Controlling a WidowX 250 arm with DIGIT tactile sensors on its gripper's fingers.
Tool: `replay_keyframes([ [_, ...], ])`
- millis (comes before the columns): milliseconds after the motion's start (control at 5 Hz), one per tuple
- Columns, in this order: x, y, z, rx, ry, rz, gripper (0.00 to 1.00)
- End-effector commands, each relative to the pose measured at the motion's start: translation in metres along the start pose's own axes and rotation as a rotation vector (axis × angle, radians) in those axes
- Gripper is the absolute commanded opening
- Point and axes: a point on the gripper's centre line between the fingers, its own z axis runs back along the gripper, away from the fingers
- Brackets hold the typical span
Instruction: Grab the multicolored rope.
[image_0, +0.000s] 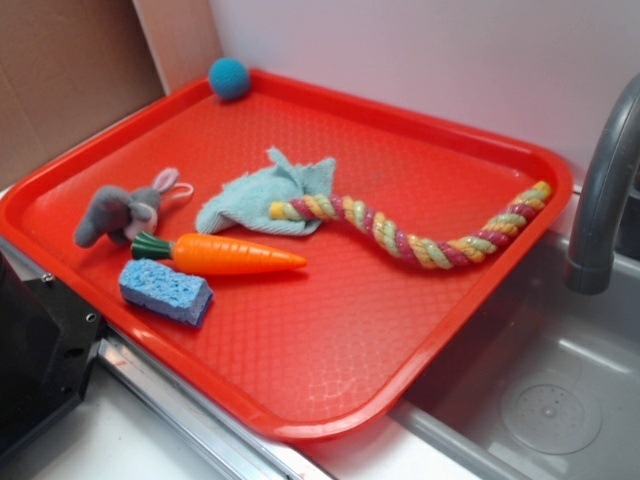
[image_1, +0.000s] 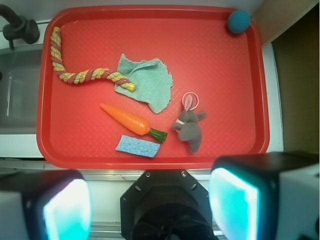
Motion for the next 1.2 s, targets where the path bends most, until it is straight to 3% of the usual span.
replay_keyframes([
  [0, 0.000, 0.000, 0.000, 0.000, 0.000, 0.000, 1.00],
  [600, 0.034, -0.027, -0.027, -0.102, -0.093, -0.748, 1.00],
  [800, 0.054, -0.040, -0.040, -0.058, -0.110, -0.903, 1.00],
  [1000, 0.081, -0.055, -0.066, -0.057, -0.129, -1.072, 1.00],
])
